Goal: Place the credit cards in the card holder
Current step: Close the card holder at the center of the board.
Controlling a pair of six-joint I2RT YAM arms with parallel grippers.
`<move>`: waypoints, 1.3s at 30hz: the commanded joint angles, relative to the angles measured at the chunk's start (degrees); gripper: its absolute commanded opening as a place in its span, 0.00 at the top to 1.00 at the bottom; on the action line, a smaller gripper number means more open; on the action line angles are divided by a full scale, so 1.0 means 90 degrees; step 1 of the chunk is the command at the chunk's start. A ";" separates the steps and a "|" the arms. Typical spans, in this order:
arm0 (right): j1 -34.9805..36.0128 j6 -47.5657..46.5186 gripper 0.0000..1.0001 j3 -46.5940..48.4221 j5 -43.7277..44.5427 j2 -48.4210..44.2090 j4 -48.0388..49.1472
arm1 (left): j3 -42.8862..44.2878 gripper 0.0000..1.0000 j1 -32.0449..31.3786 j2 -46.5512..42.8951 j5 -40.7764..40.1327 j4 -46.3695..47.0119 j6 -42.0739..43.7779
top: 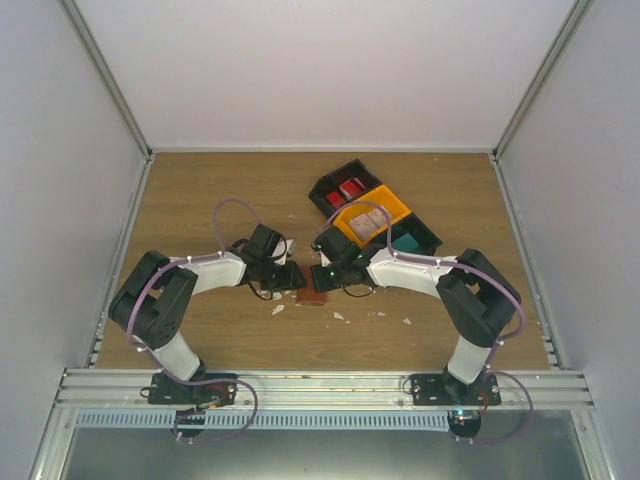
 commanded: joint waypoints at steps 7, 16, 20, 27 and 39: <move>-0.0029 -0.0033 1.00 0.0099 0.0410 -0.0110 -0.0394 | -0.0213 0.70 -0.0020 0.0458 -0.0703 -0.0546 0.0114; -0.0028 -0.0157 1.00 0.0071 -0.0069 -0.0022 0.0022 | -0.0212 0.70 -0.0019 0.0442 -0.0621 -0.0516 0.0139; -0.0027 -0.0157 1.00 0.0061 -0.0191 0.0028 0.0105 | -0.0233 0.70 -0.0020 0.0445 -0.0601 -0.0509 0.0133; -0.0028 -0.0186 0.99 0.0095 -0.0229 0.0273 -0.0102 | -0.0224 0.70 -0.0023 0.0458 -0.0574 -0.0487 0.0143; -0.0022 -0.0115 1.00 0.0168 -0.0082 0.0680 -0.0302 | -0.0224 0.70 -0.0021 0.0493 -0.0555 -0.0481 0.0147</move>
